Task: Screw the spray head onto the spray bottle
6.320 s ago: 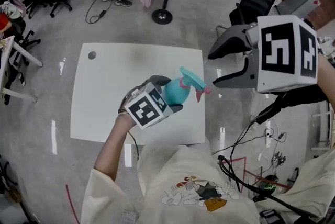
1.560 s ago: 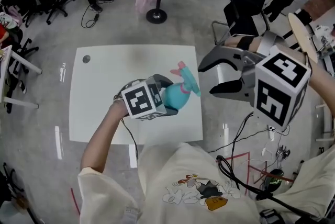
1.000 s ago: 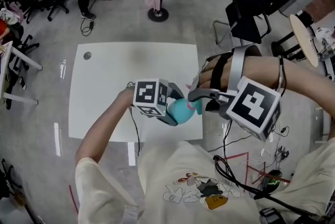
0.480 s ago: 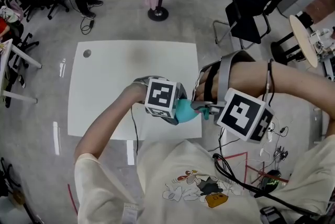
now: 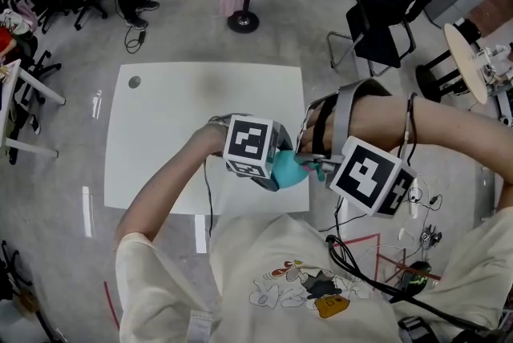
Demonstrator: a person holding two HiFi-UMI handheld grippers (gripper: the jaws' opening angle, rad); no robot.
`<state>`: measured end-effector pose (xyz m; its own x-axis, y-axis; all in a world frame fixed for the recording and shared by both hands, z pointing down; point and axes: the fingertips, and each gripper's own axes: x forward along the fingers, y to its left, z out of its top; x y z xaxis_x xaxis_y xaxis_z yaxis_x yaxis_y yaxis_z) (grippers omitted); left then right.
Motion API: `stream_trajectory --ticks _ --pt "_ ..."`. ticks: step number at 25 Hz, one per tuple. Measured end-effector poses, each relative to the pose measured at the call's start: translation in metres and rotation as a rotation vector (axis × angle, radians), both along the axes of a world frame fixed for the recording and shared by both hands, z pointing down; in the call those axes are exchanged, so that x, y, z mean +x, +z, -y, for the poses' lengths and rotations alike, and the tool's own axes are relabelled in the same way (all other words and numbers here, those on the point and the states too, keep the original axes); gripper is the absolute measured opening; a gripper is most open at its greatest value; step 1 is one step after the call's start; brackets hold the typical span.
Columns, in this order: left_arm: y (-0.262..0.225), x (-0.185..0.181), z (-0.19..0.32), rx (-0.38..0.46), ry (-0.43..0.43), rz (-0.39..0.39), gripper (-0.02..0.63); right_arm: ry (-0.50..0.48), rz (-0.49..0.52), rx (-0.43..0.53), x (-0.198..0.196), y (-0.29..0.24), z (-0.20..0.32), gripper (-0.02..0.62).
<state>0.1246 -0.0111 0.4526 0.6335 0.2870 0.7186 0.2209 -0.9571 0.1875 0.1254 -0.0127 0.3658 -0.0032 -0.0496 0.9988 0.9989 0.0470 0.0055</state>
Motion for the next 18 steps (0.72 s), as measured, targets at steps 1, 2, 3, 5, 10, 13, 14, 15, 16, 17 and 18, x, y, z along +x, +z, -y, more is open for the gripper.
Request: stream_trajectory --ticks 1,2,3,5,10,13,14,15,16,17,18 --pt "0.0 0.0 0.001 0.001 -0.007 0.0 0.371 0.007 -0.002 0.001 0.0 0.0 0.001 0.135" --pt "0.0 0.0 0.003 0.002 -0.018 0.0 0.371 0.019 -0.007 0.0 0.0 -0.001 0.003 0.135" --pt "-0.001 0.001 0.005 0.004 -0.032 0.0 0.371 0.042 -0.012 -0.003 0.0 -0.001 0.004 0.135" --pt "-0.002 0.002 0.009 0.008 -0.073 0.003 0.371 0.109 -0.02 -0.017 0.001 -0.002 0.009 0.133" --pt "-0.002 0.0 0.028 0.042 -0.233 0.017 0.371 0.333 -0.036 -0.056 -0.003 -0.001 0.027 0.133" --pt "-0.003 -0.006 0.047 0.086 -0.362 0.049 0.371 0.459 -0.033 -0.055 -0.007 -0.001 0.043 0.132" --pt "-0.002 -0.008 0.053 0.096 -0.407 0.064 0.371 0.502 -0.03 -0.051 -0.007 0.0 0.049 0.132" --pt "-0.002 -0.008 0.057 0.102 -0.451 0.078 0.371 0.548 -0.028 -0.048 -0.007 0.0 0.053 0.132" --pt "-0.001 -0.008 0.06 0.107 -0.495 0.089 0.371 0.592 -0.029 -0.048 -0.006 0.0 0.057 0.132" --pt "-0.001 -0.007 0.064 0.115 -0.538 0.095 0.371 0.634 -0.029 -0.051 -0.005 0.001 0.06 0.133" --pt "-0.001 -0.007 0.067 0.126 -0.58 0.097 0.371 0.676 -0.029 -0.056 -0.005 0.001 0.063 0.132"
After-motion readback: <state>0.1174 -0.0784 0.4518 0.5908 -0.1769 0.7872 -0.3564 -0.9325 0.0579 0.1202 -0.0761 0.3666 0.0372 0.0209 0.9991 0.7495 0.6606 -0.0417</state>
